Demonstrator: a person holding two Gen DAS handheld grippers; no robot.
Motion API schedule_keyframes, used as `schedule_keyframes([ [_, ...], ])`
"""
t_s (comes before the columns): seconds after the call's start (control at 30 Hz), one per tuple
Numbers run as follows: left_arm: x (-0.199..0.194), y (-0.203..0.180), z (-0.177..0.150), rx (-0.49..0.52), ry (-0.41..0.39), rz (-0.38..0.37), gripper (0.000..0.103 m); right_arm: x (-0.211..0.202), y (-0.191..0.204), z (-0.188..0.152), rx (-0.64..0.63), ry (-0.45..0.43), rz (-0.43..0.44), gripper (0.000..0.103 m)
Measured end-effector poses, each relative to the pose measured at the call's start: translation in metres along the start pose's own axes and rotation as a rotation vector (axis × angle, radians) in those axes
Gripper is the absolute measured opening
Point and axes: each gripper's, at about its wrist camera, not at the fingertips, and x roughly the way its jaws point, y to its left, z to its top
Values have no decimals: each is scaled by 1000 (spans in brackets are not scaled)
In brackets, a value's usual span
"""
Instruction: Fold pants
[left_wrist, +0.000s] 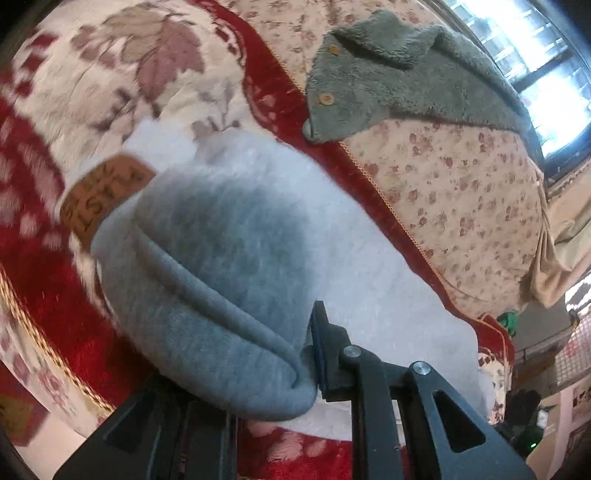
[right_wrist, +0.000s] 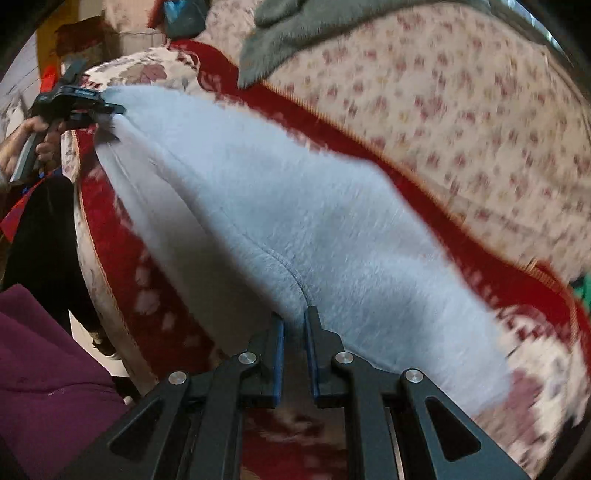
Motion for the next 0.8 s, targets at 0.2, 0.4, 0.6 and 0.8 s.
schedule_keyframes([
  [0.2,-5,30,-8,-109,-48,-45,42,17,20,-19,-56,44,-43,17],
  [0.4,-37,28,-1,-88,-186,22,84,-4,11,-16,19,0,3,18],
  [0.6,-25,45,15,-174,-160,26,83,-23,-4,-18,248,-98,203,42],
  [0.8,-21,45,20,-134,-148,138,54,-17,-21,-40,480,-99,290,64],
])
